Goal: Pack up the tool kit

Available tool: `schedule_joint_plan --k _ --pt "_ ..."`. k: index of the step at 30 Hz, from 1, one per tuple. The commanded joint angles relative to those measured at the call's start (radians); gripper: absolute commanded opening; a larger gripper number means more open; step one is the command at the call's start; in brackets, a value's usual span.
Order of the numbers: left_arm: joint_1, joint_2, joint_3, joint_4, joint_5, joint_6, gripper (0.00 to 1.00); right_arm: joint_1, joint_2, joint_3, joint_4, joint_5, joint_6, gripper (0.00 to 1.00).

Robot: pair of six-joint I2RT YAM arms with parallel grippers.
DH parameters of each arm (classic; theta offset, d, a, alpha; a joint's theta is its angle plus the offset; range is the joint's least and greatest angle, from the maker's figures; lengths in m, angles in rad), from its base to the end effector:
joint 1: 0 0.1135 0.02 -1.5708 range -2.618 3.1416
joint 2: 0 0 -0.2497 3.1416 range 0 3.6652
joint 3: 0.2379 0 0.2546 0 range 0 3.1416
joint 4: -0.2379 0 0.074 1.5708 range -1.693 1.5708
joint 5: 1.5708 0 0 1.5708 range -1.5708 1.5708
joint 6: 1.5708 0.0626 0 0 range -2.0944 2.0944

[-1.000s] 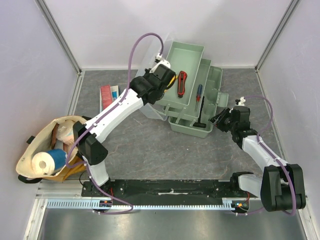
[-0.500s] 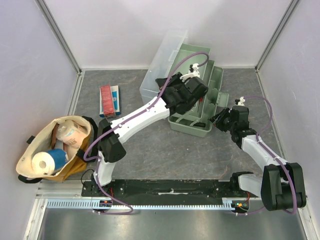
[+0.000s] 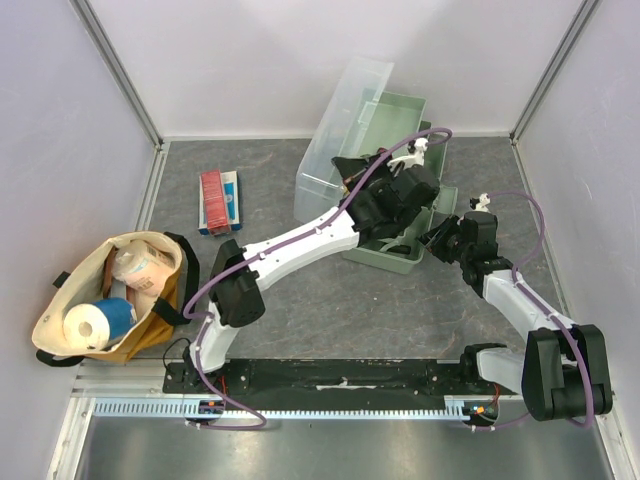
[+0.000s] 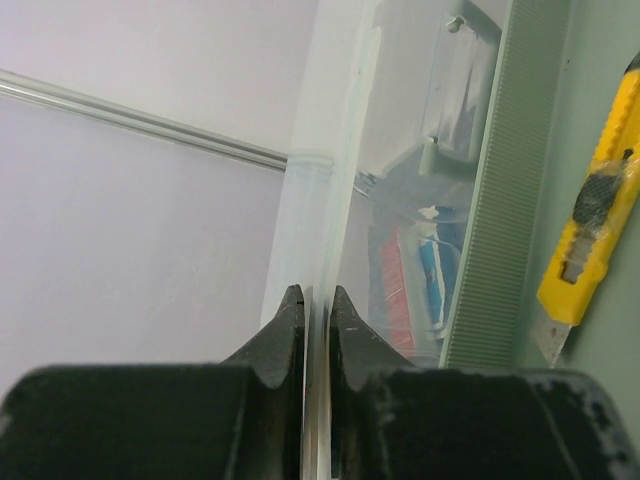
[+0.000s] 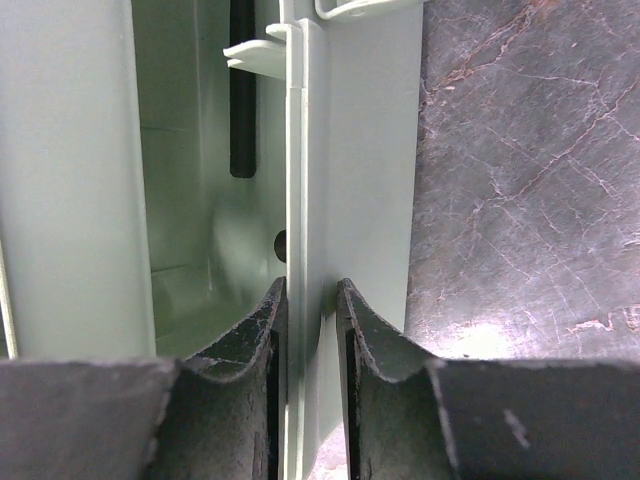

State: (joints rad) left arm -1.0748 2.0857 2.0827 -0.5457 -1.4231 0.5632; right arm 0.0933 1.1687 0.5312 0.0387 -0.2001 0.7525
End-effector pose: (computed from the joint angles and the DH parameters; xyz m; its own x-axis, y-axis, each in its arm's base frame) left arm 0.2741 -0.3765 0.3467 -0.3552 0.8215 -0.4460 -0.0976 0.4419 0.8917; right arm 0.2663 0.0374 0.1679 -0.5838 0.6181 -0.5264 0.1976 0.7370 0.6463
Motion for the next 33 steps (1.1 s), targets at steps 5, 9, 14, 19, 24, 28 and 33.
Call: schedule_joint_plan --k 5,9,14,19,24,28,33 --pt "-0.065 0.04 -0.004 0.626 0.013 0.214 0.15 0.014 0.037 -0.034 0.001 0.001 0.025 0.28" --pt "-0.066 0.072 -0.067 1.119 -0.019 0.586 0.15 0.014 0.037 -0.036 0.001 -0.001 0.027 0.28" --pt "-0.065 0.242 0.074 1.724 -0.077 1.224 0.17 0.014 0.046 -0.034 0.001 -0.005 0.027 0.29" --pt "-0.066 0.372 0.263 1.986 -0.125 1.547 0.21 0.013 0.045 -0.037 0.0 -0.004 0.022 0.29" --pt "-0.068 0.33 0.221 1.985 -0.131 1.538 0.47 0.013 0.052 -0.037 0.0 -0.004 0.024 0.3" --pt "-0.079 0.324 0.214 1.969 -0.138 1.535 0.61 0.013 0.062 -0.031 0.0 0.001 0.025 0.31" --pt "-0.106 0.343 0.215 1.968 -0.143 1.526 0.6 0.014 0.062 -0.028 -0.003 0.005 0.027 0.31"
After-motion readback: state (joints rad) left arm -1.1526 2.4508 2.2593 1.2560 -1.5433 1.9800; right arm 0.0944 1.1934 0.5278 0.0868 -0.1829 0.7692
